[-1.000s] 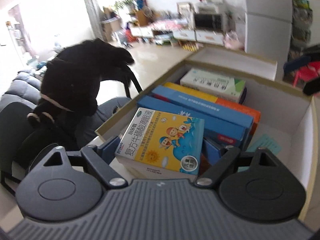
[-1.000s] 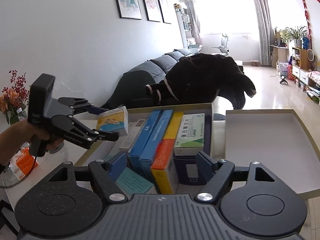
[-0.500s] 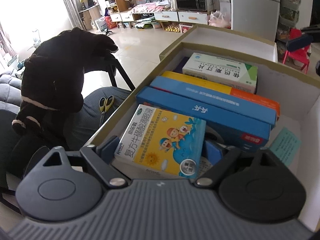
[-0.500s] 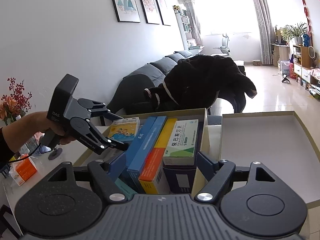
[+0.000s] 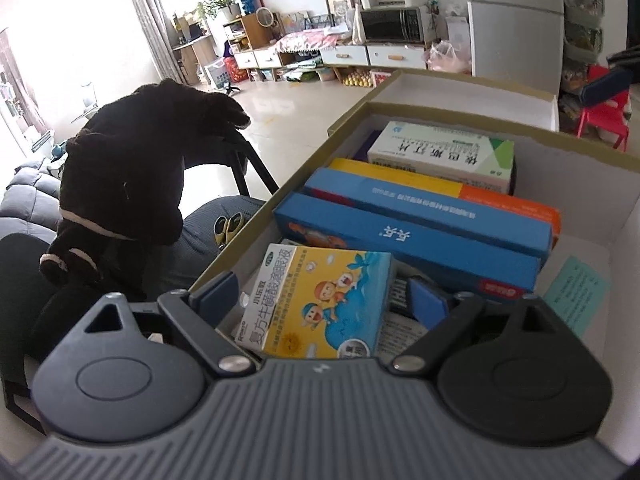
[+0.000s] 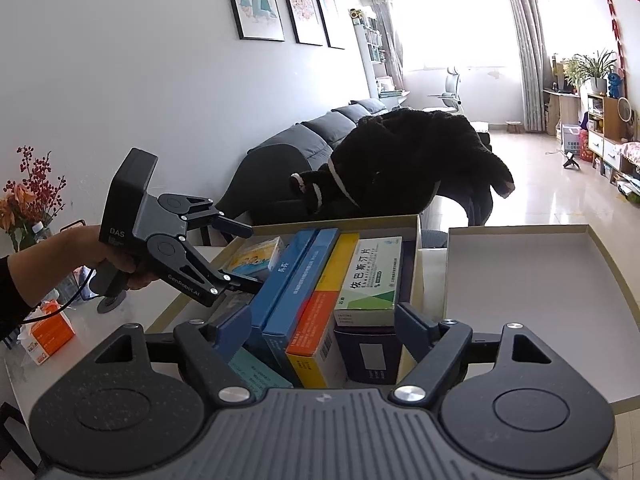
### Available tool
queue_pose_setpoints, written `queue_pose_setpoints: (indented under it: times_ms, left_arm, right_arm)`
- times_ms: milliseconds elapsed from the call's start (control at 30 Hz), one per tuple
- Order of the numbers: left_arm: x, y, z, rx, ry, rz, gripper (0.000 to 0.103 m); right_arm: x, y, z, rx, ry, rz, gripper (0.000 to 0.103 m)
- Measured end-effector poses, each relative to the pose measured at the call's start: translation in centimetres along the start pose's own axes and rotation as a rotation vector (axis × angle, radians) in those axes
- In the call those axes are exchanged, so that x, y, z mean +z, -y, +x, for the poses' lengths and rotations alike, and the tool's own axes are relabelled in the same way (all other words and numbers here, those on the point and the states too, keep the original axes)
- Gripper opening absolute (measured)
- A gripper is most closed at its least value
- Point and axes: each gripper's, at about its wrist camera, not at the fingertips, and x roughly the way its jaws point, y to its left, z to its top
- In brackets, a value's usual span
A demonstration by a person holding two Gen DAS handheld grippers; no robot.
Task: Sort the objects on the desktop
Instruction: 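Lower the cartoon box into the beige box and open the left tool, then move the left tool to the white strawberry-print box and close on it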
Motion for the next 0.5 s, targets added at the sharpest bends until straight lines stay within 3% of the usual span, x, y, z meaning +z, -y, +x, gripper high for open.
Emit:
queue_pose_setpoints:
  times_ms: [100, 300, 500]
  left_arm:
    - [-0.4, -0.1, -1.3, 0.006, 0.029, -0.042, 0.095]
    - [-1.6, 0.5, -4.5, 0.087, 0.08, -0.138, 0.096]
    - [-3.6, 1.8, -7.2, 0.142, 0.074, -0.186, 0.098]
  right_arm:
    - [0.1, -0.5, 0.0, 0.001, 0.0, -0.008, 0.082]
    - [0.0, -1.7, -0.2, 0.011, 0.0, -0.026, 0.082]
    - [-0.1, -3.3, -0.8, 0.029, 0.002, -0.055, 0.084]
